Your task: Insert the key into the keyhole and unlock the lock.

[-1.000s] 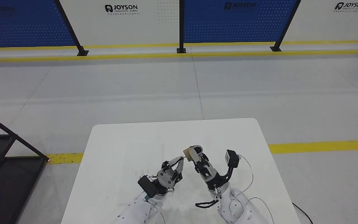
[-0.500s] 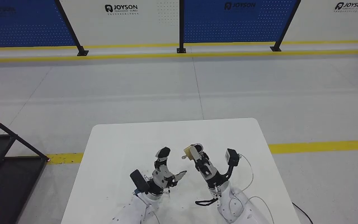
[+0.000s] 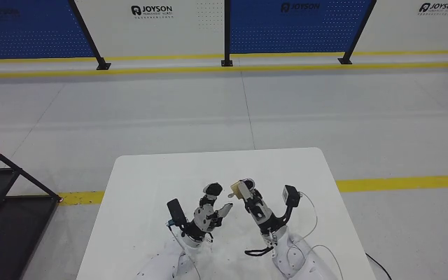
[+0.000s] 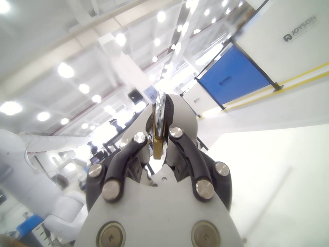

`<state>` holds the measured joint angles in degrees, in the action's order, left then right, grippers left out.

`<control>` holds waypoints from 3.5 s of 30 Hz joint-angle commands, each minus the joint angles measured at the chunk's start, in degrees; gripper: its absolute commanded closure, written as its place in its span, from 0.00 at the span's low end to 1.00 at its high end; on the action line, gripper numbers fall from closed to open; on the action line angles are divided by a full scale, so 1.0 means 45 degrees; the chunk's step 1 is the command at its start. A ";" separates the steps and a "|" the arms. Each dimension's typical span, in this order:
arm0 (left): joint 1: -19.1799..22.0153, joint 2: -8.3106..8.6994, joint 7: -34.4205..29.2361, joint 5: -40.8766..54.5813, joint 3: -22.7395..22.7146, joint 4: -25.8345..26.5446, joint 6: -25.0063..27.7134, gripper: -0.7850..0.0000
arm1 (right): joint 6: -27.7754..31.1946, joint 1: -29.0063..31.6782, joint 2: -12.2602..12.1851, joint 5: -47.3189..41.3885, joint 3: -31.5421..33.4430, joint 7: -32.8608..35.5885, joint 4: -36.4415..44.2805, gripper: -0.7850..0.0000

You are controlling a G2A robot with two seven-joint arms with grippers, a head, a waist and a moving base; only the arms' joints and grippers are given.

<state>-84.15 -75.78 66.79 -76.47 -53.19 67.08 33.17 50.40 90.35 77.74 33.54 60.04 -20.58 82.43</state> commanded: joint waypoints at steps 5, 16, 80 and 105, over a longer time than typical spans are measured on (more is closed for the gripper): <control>-0.0099 0.0034 -0.0225 -0.0220 0.0025 0.0264 -0.0221 0.75 | -0.0021 0.0007 0.0013 -0.0008 0.0004 0.0072 0.0026 1.00; -0.0032 0.0016 -0.0461 -0.0453 0.0174 0.0287 -0.0729 0.76 | -0.0019 0.0040 0.0033 0.0082 0.0022 0.0130 0.0041 1.00; 0.0602 -0.0204 0.2459 -0.2727 0.0496 -0.1121 -0.5841 0.00 | -0.0557 0.0266 -0.0018 0.0067 0.0115 0.1042 0.0352 1.00; -0.4228 0.2111 -0.1528 -0.0259 -0.6758 0.2858 0.0371 0.00 | -0.6782 -0.3036 0.0718 0.0563 -0.2564 0.6826 -0.2136 1.00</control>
<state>-101.82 -66.53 59.86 -77.87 -81.34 78.98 36.46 22.74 78.12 80.59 35.85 49.92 6.42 73.94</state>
